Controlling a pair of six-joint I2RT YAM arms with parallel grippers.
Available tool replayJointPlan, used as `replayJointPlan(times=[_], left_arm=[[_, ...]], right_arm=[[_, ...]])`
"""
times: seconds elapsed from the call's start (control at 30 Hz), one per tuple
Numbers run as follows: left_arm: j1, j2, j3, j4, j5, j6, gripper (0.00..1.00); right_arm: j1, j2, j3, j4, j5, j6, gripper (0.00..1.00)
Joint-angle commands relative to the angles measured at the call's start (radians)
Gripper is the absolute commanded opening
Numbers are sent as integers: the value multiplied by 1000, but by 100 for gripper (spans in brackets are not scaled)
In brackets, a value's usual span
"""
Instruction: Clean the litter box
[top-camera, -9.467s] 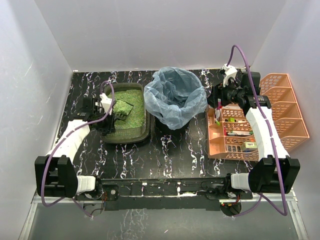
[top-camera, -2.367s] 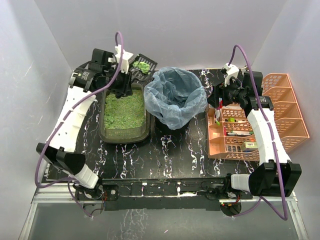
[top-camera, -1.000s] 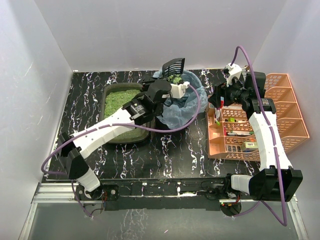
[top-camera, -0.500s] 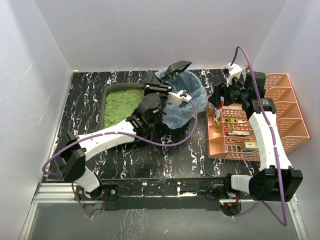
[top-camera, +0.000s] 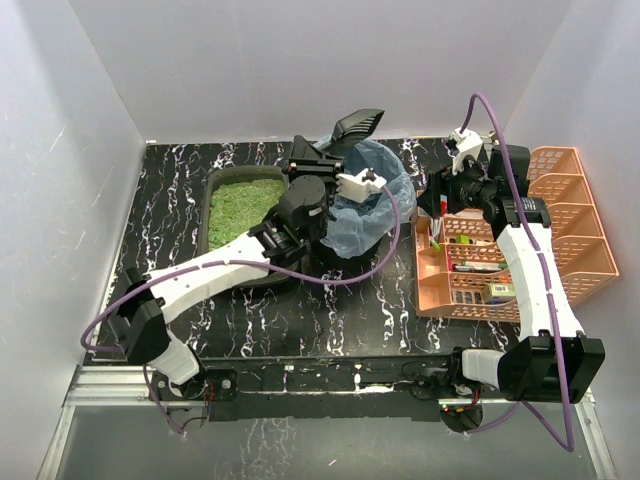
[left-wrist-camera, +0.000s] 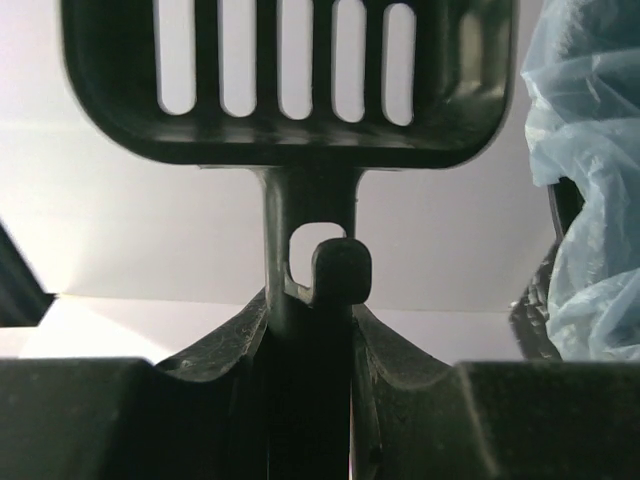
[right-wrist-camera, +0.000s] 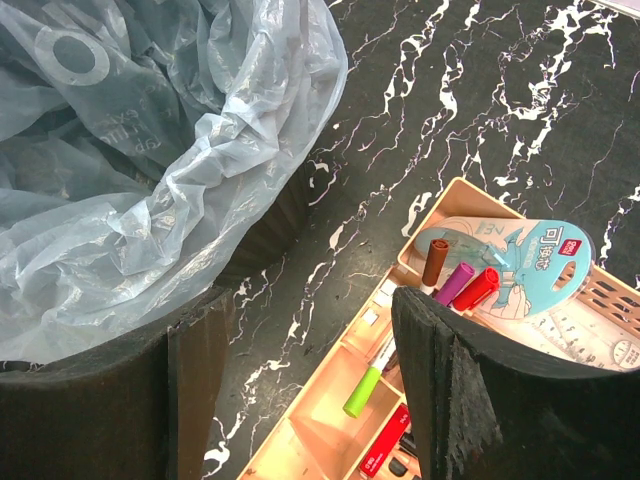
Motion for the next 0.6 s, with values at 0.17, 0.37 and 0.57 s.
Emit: replayJointPlan(times=[0.17,0.37,0.57], left_arm=[[11,-127,308,-789,96,-737,0],[83,-156,409,-1104,290,-1049,0],[283,-228,398,-1315,534,-1326,0]], right_arm=[[-4,18,86,13,-6,-45,70],[-4,31,197,-8,-5,-57,70],[-2,77,328,-5,-77,-38,69]])
